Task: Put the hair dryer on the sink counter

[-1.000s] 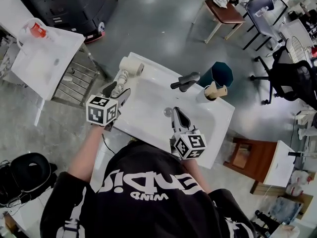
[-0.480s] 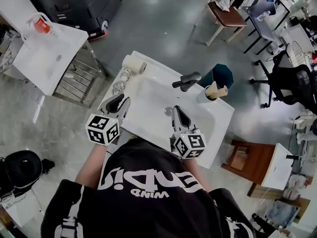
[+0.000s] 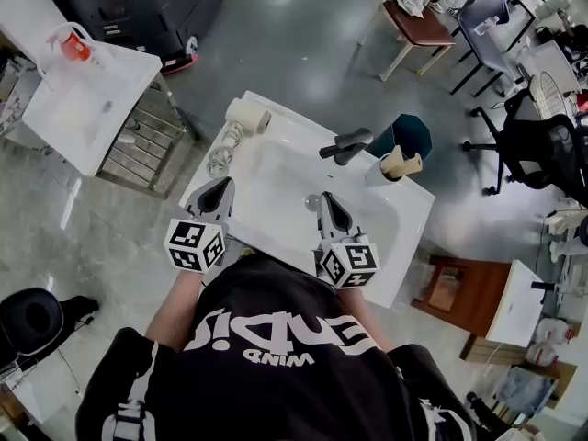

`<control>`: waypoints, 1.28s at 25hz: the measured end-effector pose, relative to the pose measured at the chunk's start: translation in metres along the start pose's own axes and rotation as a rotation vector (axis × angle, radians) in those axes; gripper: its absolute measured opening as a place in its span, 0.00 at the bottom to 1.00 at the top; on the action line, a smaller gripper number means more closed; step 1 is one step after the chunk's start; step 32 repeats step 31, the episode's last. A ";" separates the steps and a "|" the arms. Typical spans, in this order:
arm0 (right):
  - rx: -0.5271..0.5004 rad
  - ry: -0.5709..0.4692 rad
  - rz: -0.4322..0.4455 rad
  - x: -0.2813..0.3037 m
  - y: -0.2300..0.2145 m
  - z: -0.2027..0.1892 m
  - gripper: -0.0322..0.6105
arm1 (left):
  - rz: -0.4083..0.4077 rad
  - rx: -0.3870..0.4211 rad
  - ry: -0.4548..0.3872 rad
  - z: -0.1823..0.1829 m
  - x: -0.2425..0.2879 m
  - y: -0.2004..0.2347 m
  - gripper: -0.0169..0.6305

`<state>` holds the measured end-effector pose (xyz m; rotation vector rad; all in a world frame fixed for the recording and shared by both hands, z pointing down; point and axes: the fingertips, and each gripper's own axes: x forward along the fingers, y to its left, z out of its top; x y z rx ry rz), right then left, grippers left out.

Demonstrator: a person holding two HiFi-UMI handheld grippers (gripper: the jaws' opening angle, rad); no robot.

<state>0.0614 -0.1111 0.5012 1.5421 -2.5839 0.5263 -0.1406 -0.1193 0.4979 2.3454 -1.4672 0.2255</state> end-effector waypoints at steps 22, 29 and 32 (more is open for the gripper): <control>-0.006 0.003 -0.022 0.002 -0.007 -0.002 0.09 | -0.016 0.026 0.000 0.000 0.003 -0.009 0.04; -0.004 0.009 -0.018 0.003 -0.010 -0.004 0.09 | -0.018 0.017 0.010 -0.004 0.006 -0.012 0.04; -0.003 0.010 -0.017 0.003 -0.012 -0.004 0.09 | -0.018 0.014 0.012 -0.004 0.008 -0.013 0.04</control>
